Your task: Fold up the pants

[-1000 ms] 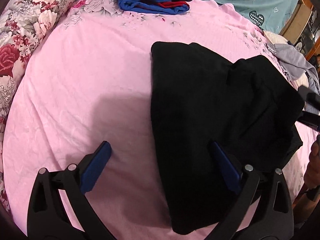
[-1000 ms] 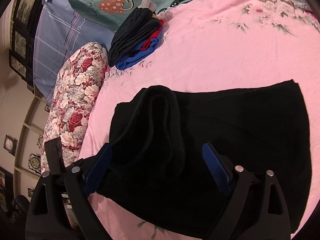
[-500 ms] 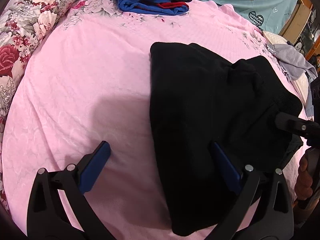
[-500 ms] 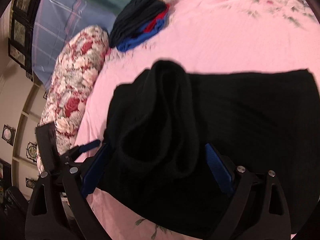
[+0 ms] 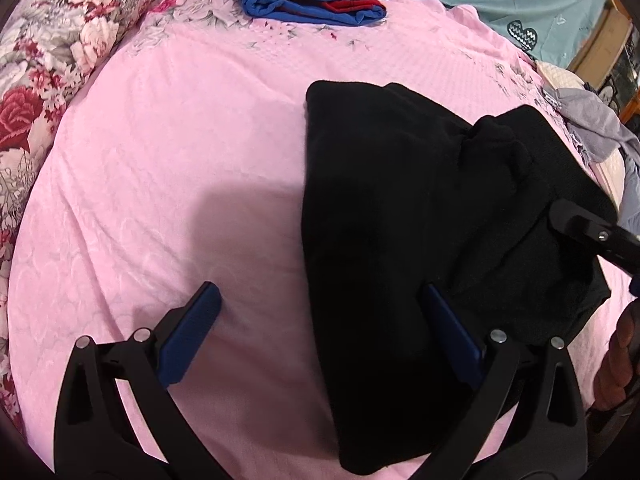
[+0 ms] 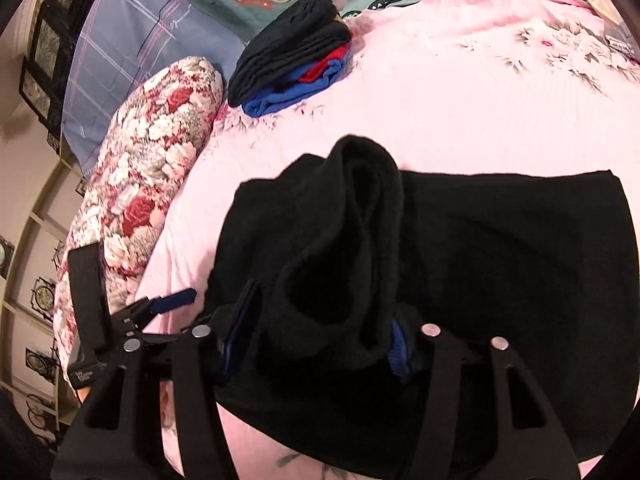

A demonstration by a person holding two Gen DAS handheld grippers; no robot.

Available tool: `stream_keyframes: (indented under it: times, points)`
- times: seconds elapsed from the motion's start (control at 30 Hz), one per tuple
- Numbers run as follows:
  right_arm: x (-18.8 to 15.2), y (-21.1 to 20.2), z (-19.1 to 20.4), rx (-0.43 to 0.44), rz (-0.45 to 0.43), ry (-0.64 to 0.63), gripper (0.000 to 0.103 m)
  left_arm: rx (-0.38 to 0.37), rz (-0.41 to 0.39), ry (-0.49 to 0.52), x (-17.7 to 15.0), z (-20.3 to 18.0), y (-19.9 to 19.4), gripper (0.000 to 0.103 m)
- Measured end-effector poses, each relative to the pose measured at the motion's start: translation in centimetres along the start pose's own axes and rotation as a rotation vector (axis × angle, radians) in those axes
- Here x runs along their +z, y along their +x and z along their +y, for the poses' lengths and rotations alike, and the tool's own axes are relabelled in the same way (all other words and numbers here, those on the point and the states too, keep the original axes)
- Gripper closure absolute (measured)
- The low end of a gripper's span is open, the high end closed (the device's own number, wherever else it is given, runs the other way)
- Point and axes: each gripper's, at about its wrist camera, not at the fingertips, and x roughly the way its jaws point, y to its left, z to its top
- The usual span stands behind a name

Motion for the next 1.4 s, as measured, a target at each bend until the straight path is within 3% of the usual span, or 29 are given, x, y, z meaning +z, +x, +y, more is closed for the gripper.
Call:
stream_keyframes:
  times: [0.03, 0.13, 0.23, 0.37, 0.47, 0.57, 0.67, 0.77, 0.83, 0.87, 0.93, 1.03, 1.17, 1.33, 1.37, 1.4]
  points:
    - [0.3, 0.1, 0.0, 0.004, -0.007, -0.016, 0.071, -0.01, 0.013, -0.021, 0.2, 0.2, -0.1, 0.002]
    - [0.9, 0.8, -0.6, 0.052, 0.013, 0.023, 0.081, -0.044, 0.03, -0.063, 0.3, 0.9, -0.4, 0.002]
    - [1.7, 0.6, 0.0, 0.092, 0.022, 0.014, 0.082, -0.093, 0.029, -0.111, 0.3, 1.7, -1.0, 0.002]
    - [2.3, -1.2, 2.8, 0.18, -0.016, -0.06, 0.083, -0.091, -0.029, -0.193, 0.6, 3.4, -3.1, 0.002]
    - [2.9, -4.9, 3.3, 0.296, -0.11, -0.08, 0.083, -0.075, -0.076, -0.193, 0.9, 3.6, -4.8, 0.002]
    - [3.1, -9.1, 1.0, 0.396, -0.212, -0.054, 0.083, -0.064, -0.118, -0.147, 1.3, 2.5, -5.4, 0.002]
    - [2.3, -11.5, -3.8, 0.324, -0.25, 0.04, 0.083, -0.069, -0.101, -0.079, 1.8, 0.3, -4.1, 0.002]
    - [0.0, -11.4, -9.9, 0.152, -0.213, 0.174, 0.082, -0.073, -0.045, 0.005, 2.1, -2.4, -1.9, 0.002]
    - [-1.5, -9.6, -13.2, 0.034, -0.124, 0.238, 0.067, -0.087, 0.006, 0.035, 2.1, -4.1, -0.2, 0.002]
    - [-2.6, -8.0, -14.7, -0.038, -0.055, 0.262, 0.068, -0.103, 0.036, 0.044, 1.9, -4.8, 0.5, 0.002]
    - [-3.0, -8.5, -15.5, 0.009, -0.07, 0.305, 0.057, -0.102, 0.081, 0.07, 1.5, -5.7, 1.6, 0.002]
    - [-1.9, -10.0, -13.5, -0.09, -0.098, 0.182, 0.031, -0.099, 0.068, 0.081, 1.6, -5.6, 1.4, 0.002]
    - [0.0, -9.4, -12.8, -0.028, -0.098, 0.156, 0.031, -0.095, 0.069, 0.035, 1.5, -4.6, 1.4, 0.002]
    - [1.0, -5.6, -12.4, -0.132, 0.001, 0.103, 0.033, -0.077, 0.053, 0.05, 1.4, -4.8, 1.7, 0.002]
    - [0.9, -5.5, -12.1, -0.15, -0.011, 0.079, 0.037, -0.073, 0.051, 0.056, 1.5, -4.9, 1.7, 0.002]
    - [0.8, -5.5, -11.9, -0.168, -0.014, 0.066, 0.056, -0.071, 0.048, 0.06, 1.6, -4.9, 1.8, 0.002]
